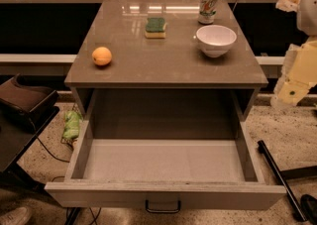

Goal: Place orange into top drawer

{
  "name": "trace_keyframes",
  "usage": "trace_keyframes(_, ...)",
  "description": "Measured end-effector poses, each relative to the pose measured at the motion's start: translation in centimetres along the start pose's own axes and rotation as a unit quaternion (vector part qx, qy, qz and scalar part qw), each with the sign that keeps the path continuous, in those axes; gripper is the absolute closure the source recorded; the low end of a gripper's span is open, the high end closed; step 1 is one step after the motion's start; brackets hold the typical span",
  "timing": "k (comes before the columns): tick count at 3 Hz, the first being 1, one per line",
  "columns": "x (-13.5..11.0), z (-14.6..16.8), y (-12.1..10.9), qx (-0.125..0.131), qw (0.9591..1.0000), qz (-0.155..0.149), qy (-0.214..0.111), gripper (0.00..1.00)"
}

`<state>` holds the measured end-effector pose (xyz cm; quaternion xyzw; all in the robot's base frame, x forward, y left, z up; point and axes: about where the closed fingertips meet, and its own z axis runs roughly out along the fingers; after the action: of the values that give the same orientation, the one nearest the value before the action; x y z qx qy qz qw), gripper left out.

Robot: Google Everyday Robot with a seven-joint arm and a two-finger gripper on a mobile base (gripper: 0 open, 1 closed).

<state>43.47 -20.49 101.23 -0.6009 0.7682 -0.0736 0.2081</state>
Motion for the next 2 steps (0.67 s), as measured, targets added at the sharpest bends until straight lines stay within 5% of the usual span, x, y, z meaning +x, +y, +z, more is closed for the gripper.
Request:
trace_keyframes(1,0.0,0.0,0.0,0.000,1.0000,0.000,0.000,0.00)
trace_keyframes(2,-1.9,1.0,-1.1,0.015,0.9990,0.006,-0.042,0.00)
